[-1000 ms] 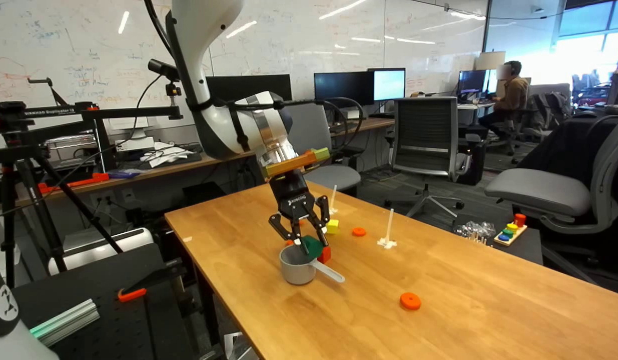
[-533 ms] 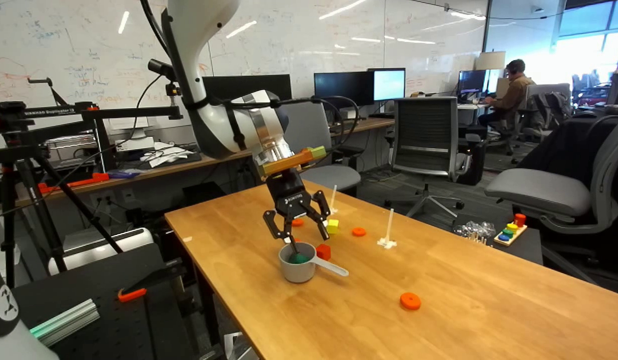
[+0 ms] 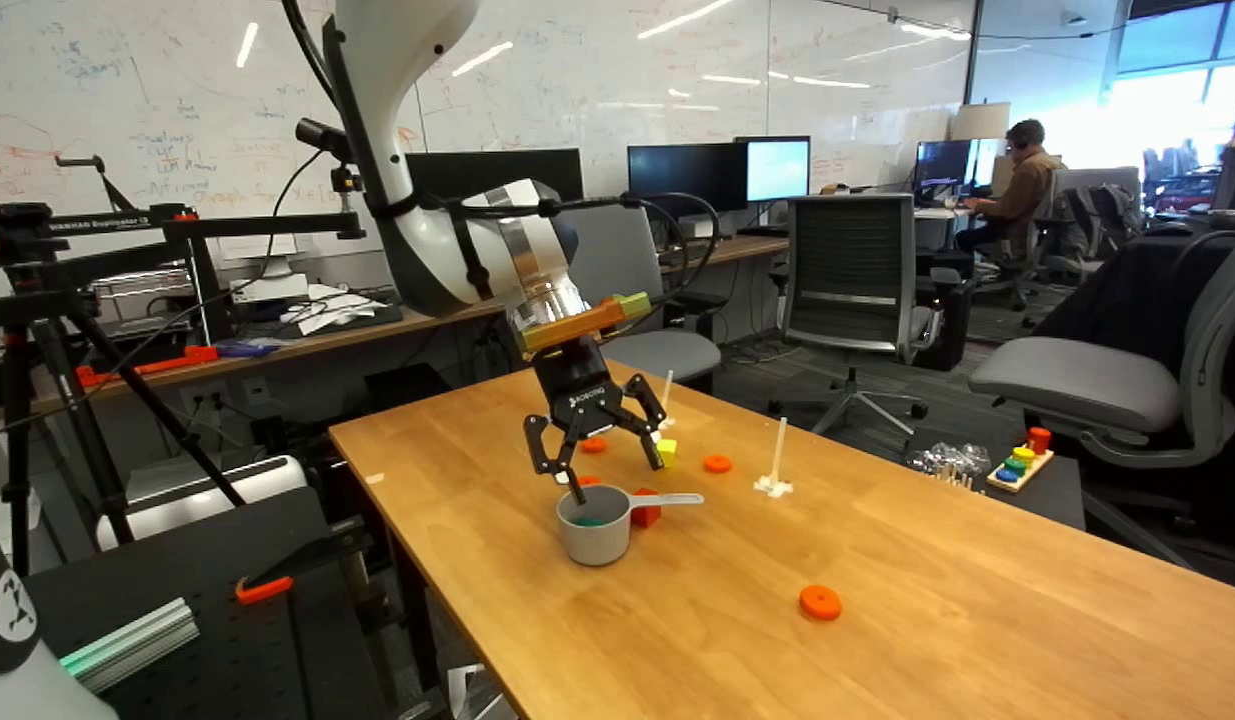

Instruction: Put the blocks in the cup

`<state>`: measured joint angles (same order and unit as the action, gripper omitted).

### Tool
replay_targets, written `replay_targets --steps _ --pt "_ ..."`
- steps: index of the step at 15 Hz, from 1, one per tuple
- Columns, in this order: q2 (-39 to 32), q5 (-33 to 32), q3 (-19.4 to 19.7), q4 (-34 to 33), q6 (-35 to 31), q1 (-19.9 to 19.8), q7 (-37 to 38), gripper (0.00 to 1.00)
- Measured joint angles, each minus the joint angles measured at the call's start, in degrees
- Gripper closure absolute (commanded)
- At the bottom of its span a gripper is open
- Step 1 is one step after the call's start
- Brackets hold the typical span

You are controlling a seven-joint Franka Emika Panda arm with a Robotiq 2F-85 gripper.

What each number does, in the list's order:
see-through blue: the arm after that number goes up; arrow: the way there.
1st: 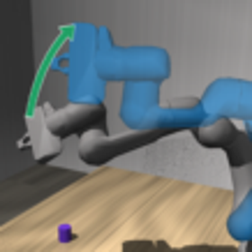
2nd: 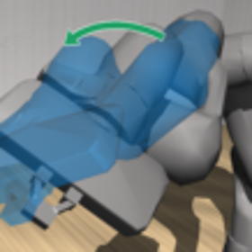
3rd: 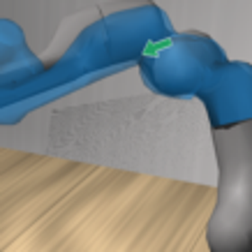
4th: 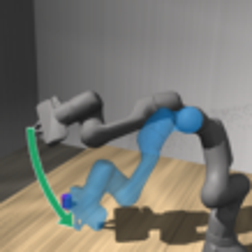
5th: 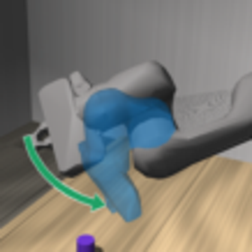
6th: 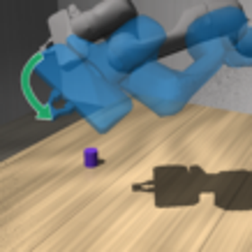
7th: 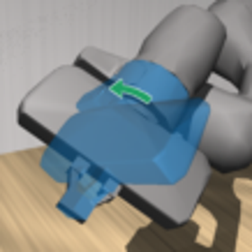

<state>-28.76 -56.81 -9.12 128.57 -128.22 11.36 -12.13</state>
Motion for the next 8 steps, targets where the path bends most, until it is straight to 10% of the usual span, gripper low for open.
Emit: replay_targets --steps 8 --pt "-0.64 18.02 2.28 -18.97 -0.25 -8.34 -4.86 0.00"
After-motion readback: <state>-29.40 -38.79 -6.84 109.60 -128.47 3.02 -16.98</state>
